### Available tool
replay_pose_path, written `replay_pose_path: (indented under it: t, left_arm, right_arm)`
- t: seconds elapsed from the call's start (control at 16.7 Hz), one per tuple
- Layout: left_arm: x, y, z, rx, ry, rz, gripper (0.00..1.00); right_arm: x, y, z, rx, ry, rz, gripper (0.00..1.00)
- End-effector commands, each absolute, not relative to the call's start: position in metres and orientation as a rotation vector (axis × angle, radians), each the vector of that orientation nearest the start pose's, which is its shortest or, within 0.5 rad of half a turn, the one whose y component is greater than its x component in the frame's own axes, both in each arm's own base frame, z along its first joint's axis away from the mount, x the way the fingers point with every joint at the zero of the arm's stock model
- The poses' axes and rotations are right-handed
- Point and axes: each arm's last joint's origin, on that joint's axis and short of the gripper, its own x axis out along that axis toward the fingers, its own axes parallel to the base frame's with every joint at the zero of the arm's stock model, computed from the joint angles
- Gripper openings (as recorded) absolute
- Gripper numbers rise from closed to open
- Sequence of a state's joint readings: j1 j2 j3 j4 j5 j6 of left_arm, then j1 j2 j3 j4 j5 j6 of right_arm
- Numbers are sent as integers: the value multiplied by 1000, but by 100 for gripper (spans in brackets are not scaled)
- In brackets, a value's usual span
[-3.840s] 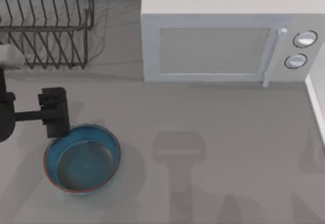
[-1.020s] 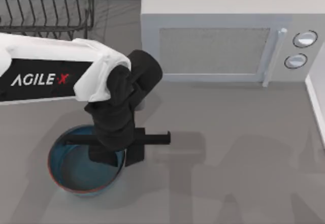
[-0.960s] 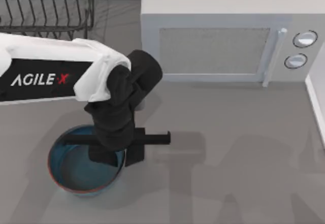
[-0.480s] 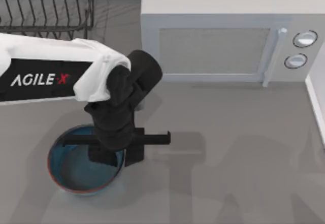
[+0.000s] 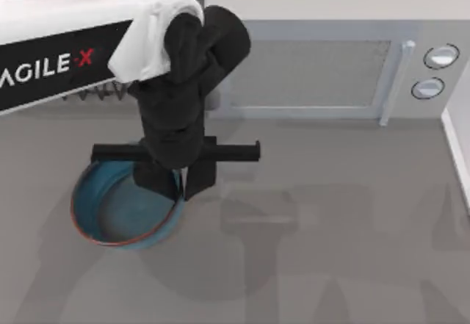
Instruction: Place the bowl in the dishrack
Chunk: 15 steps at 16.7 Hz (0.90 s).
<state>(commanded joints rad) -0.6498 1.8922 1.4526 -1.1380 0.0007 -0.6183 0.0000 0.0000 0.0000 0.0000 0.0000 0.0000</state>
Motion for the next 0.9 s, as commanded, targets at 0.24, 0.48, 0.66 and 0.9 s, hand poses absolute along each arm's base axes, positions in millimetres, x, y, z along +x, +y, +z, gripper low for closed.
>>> replay_pose_path:
  t: [0.24,0.48,0.66,0.9]
  left_arm:
    - [282,-209,274,34,1597,-3,0]
    - [272,-199,323,18,1574,-15,0]
    - [270,-197,329,15,1569,-17,0]
    - [272,-194,329,4,1555,-22,0]
  right_arm:
    - [106,-1,160,0,0,0,100]
    - [106,-1,160,0,0,0,100]
    - [106,-1,160,0,0,0,100]
    - [106,-1,160,0,0,0,100]
